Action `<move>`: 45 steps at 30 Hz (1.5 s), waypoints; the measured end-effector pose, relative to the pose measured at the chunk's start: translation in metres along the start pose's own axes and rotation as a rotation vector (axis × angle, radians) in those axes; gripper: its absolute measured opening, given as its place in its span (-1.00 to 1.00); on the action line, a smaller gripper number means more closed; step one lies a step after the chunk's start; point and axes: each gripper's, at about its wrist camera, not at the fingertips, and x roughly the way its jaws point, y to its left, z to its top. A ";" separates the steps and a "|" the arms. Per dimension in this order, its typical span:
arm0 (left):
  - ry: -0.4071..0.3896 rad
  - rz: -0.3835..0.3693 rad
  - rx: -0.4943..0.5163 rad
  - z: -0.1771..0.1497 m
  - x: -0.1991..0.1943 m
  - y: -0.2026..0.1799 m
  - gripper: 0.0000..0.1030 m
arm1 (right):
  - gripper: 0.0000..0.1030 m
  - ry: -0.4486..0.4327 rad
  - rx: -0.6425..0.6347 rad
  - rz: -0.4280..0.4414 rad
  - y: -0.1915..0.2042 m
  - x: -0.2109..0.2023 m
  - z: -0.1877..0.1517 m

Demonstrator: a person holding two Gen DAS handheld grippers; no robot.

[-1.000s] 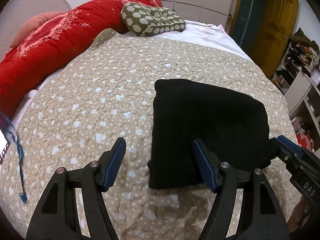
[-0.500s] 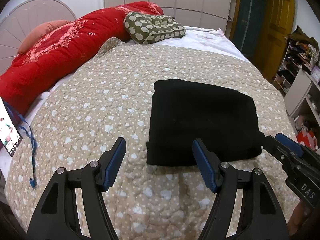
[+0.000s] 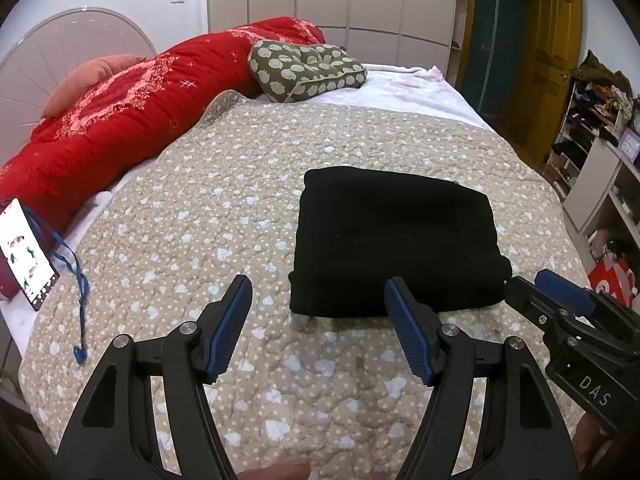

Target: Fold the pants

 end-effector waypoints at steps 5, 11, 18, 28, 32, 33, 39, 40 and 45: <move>0.001 0.002 0.004 -0.001 -0.001 -0.001 0.36 | -0.09 -0.001 0.001 -0.001 0.002 -0.002 -0.002; 0.006 0.004 0.008 -0.004 -0.001 -0.002 0.36 | -0.09 0.000 0.009 -0.005 0.003 -0.003 -0.003; 0.010 0.004 0.012 -0.004 0.001 -0.001 0.36 | -0.09 0.010 0.008 -0.001 0.003 -0.001 -0.003; 0.026 0.004 0.022 -0.005 0.003 -0.003 0.36 | -0.08 0.013 0.006 -0.002 0.005 0.000 -0.003; 0.027 0.002 0.023 -0.005 0.004 -0.002 0.36 | -0.08 0.011 0.003 0.003 0.006 0.001 -0.001; 0.028 0.000 0.023 -0.006 0.004 -0.002 0.36 | -0.08 0.012 0.004 0.005 0.006 0.002 -0.002; 0.036 -0.001 0.023 -0.006 0.005 -0.002 0.36 | -0.08 0.020 0.008 0.010 0.003 0.005 -0.003; 0.038 -0.003 0.023 -0.006 0.006 -0.002 0.36 | -0.08 0.022 0.008 0.011 0.002 0.005 -0.003; 0.049 -0.008 0.026 -0.008 0.009 -0.003 0.36 | -0.08 0.023 0.014 0.011 0.002 0.006 -0.005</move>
